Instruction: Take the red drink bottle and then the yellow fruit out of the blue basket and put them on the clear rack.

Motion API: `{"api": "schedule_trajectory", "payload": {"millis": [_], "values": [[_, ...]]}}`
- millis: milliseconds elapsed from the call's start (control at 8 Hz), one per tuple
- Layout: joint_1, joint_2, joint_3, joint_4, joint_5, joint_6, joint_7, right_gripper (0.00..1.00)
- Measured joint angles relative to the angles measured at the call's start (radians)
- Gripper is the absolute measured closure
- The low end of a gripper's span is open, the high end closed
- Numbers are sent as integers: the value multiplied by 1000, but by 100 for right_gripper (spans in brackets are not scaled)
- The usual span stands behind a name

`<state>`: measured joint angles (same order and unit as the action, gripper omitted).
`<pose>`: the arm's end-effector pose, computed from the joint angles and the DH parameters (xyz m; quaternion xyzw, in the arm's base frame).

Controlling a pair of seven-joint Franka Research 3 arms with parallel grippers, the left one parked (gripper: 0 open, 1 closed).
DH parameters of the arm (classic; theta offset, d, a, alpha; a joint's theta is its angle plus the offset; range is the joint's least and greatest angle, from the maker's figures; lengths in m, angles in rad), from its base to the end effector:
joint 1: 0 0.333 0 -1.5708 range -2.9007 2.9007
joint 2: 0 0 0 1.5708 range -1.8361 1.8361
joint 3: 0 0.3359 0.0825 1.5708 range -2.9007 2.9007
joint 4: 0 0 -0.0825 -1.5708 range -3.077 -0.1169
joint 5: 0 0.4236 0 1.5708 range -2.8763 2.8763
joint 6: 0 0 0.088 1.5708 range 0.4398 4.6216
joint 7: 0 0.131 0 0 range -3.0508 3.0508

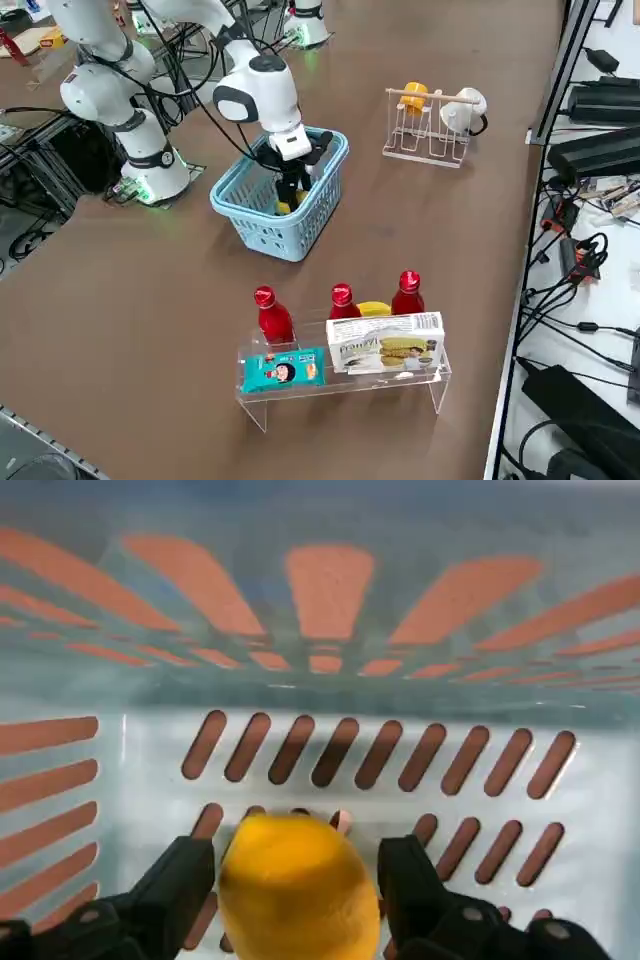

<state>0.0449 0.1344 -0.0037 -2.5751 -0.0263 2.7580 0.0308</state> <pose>0.4729 0.0203 0.1781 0.9995 0.0173 0.0244 0.0046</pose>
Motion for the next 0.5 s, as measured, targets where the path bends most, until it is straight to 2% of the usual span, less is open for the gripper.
{"api": "schedule_trajectory", "payload": {"millis": [500], "values": [[-1, 3, -1, -1, 0, 0, 0, 0]]}}
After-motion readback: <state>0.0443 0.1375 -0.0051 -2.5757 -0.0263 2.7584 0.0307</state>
